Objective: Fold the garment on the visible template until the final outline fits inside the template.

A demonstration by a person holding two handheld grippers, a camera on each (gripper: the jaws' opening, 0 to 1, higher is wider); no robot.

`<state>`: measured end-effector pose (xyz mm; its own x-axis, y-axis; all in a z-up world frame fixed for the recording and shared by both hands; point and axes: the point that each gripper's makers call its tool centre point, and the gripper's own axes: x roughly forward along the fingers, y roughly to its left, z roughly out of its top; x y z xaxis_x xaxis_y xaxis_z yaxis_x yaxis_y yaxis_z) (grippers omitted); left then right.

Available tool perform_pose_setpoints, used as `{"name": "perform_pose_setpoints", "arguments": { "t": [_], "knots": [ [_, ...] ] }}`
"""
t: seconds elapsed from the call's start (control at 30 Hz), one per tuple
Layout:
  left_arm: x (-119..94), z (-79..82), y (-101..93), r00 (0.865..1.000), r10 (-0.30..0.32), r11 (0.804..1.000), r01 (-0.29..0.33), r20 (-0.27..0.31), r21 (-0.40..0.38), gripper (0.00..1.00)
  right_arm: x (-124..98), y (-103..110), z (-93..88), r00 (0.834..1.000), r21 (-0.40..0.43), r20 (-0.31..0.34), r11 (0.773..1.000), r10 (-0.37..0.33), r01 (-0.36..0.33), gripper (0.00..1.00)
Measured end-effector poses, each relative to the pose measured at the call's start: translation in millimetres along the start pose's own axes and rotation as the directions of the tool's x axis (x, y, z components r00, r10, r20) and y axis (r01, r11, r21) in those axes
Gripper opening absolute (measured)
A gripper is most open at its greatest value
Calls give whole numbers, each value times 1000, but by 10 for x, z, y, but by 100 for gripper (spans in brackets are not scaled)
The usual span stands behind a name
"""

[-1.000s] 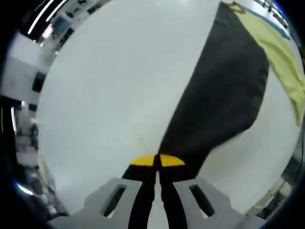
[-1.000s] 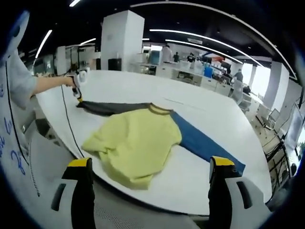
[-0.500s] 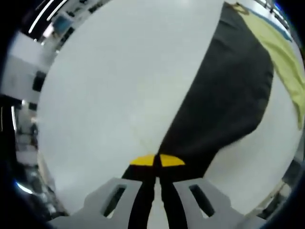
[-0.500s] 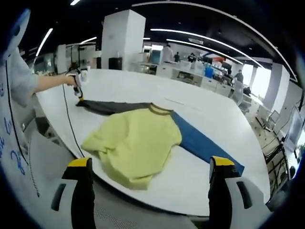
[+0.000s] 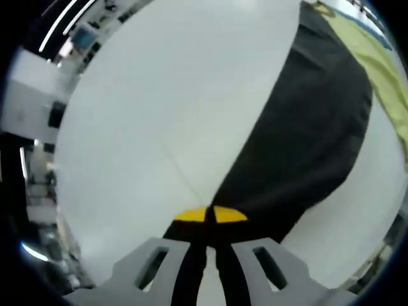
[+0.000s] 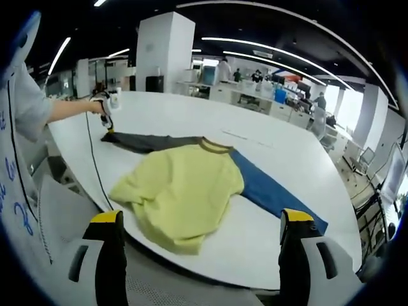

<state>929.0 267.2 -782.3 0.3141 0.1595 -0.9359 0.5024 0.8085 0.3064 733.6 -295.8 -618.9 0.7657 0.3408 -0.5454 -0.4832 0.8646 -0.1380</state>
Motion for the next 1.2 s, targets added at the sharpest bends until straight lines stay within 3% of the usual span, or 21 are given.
{"name": "perform_pose_setpoints", "arguments": {
  "t": [0.27,0.67,0.83,0.97,1.03,1.13,1.2],
  "knots": [
    [-71,-136,-156,999,-27,998,28,-33,54,0,44,17,2,1000,-8,-9,1000,17,-17,100],
    [-84,-79,-111,999,27,997,-30,47,68,1,124,45,43,998,-25,-9,998,56,-56,100],
    [-164,-44,-117,997,23,998,-27,74,48,20,100,44,49,999,-22,7,998,51,-51,100],
    [-258,-16,-180,996,10,999,-14,91,44,25,50,43,21,999,-19,16,999,41,-41,100],
    [-332,32,-223,993,6,999,-12,120,43,27,30,29,-7,999,-17,14,999,36,-36,100],
    [-442,185,-373,973,-68,998,69,222,3,34,2,14,-62,1000,-17,12,999,29,-29,100],
    [-480,174,-389,973,-66,998,65,219,10,38,-1,16,-77,1000,-15,16,1000,25,-25,100]
  ]
}}
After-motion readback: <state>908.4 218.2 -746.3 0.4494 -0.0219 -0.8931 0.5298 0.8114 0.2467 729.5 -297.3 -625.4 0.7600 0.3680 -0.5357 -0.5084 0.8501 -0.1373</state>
